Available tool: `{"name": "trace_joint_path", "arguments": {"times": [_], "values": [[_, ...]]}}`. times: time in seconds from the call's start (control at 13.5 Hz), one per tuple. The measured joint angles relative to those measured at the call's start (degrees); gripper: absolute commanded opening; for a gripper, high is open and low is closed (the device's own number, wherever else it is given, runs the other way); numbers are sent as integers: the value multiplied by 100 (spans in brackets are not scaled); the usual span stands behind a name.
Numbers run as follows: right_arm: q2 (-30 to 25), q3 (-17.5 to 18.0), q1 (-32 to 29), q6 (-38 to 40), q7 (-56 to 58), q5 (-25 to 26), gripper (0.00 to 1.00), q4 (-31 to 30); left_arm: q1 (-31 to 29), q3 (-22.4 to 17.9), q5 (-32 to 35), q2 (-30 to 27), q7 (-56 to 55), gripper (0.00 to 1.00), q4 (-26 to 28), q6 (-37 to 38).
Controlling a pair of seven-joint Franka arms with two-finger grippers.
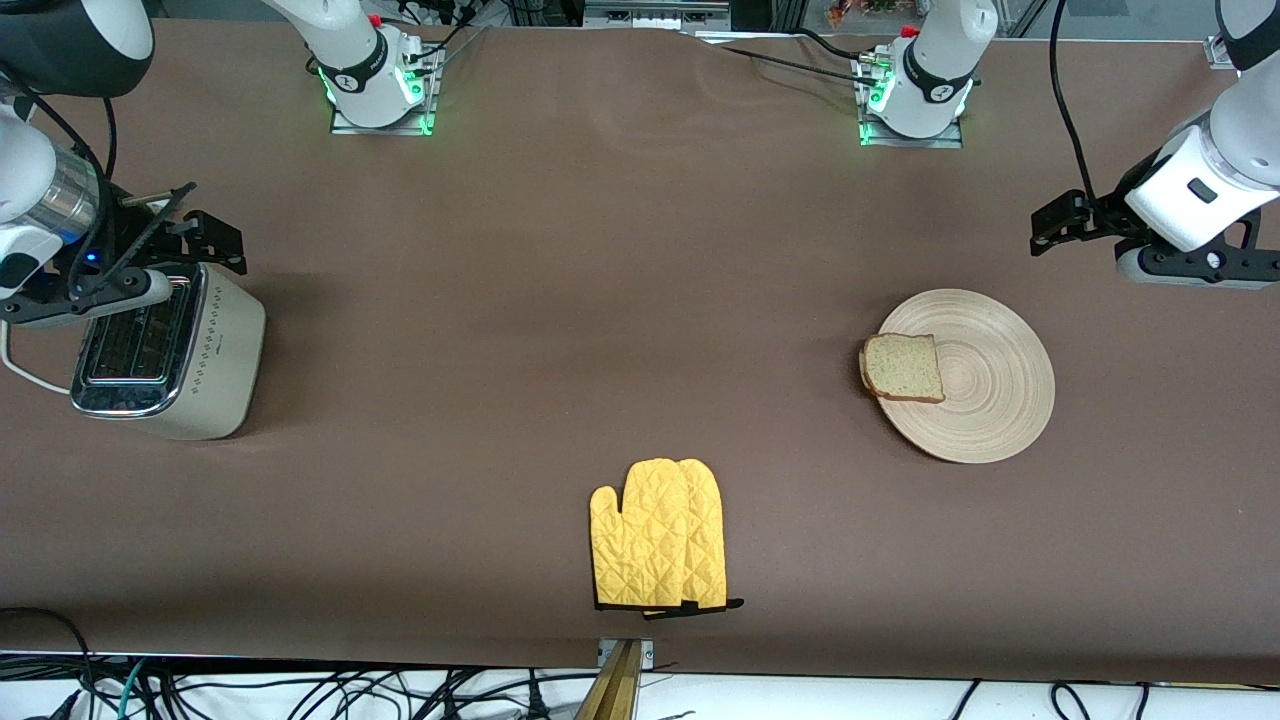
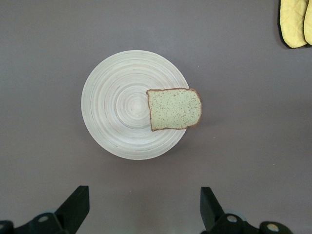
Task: Move plate and put bread in toaster
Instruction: 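Lower the left gripper toward the wooden plate rim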
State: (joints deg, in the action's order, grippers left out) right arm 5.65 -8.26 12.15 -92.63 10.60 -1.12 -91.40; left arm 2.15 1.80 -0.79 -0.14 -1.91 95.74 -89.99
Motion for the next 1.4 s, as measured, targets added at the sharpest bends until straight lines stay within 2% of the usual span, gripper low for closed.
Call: {"name": "trace_joint_path", "arguments": {"times": [1.04,1.18,1.4], "values": [[7,0,0,3,0,-1,100,0,-78,-30,-10,23,0,100,1,8],[23,0,0,2,0,-2,100,0,-260,-39,-185,70,12,100,2,16],[60,1,1,2,0,-2,100,0,-847,-51,-734,259,523,100,1,21]]}}
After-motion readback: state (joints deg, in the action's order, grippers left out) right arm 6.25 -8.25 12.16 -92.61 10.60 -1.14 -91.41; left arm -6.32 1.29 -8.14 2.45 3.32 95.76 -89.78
